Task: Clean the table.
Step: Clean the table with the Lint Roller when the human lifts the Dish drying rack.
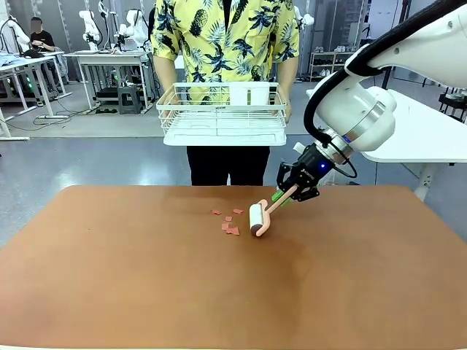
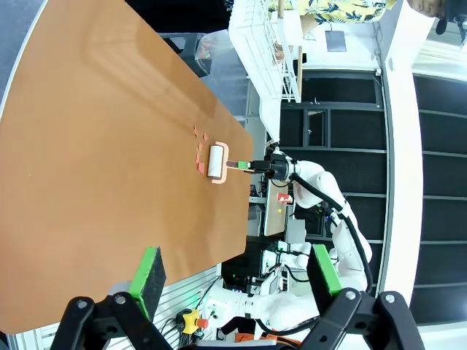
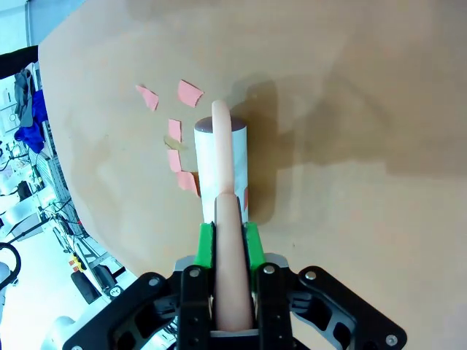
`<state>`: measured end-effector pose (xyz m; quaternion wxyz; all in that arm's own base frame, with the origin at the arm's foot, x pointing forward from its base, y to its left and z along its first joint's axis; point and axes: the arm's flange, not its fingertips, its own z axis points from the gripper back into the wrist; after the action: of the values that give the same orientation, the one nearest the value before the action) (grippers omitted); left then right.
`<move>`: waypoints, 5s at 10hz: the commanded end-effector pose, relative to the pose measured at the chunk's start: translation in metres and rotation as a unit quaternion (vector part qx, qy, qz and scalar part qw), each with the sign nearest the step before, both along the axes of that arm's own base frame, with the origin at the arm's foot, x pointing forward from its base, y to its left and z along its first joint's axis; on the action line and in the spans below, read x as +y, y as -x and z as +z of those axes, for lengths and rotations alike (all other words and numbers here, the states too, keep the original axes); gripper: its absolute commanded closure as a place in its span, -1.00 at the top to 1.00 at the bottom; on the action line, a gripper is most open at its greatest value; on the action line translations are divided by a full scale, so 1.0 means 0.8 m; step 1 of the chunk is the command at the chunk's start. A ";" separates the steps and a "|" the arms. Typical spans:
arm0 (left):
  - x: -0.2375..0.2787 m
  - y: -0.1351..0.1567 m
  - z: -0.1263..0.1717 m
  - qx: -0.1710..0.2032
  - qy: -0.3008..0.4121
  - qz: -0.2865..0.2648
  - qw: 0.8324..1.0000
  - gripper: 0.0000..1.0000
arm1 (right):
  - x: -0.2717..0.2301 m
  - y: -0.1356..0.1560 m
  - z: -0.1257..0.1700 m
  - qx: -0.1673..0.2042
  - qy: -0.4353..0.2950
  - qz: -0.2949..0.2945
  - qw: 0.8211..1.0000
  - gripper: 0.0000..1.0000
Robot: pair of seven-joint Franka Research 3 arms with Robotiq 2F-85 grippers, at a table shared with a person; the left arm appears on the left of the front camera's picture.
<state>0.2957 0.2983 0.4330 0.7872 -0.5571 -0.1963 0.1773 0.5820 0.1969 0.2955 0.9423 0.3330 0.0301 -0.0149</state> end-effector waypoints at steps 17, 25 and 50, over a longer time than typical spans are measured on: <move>0.000 0.004 0.000 -0.006 0.004 0.001 1.000 1.00 | 0.267 0.028 0.030 0.016 -0.027 0.009 0.999 -0.59; 0.000 0.004 0.000 -0.006 0.004 0.001 1.000 1.00 | -0.019 0.018 0.183 -0.023 0.015 0.024 0.999 -0.59; 0.000 0.004 0.000 -0.006 0.004 0.001 1.000 1.00 | -0.061 -0.082 0.044 0.028 0.094 0.007 0.995 -0.59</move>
<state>0.2957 0.2983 0.4331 0.7874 -0.5567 -0.1963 0.1775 0.6435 0.1433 0.3280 0.9669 0.2509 0.0466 -0.0086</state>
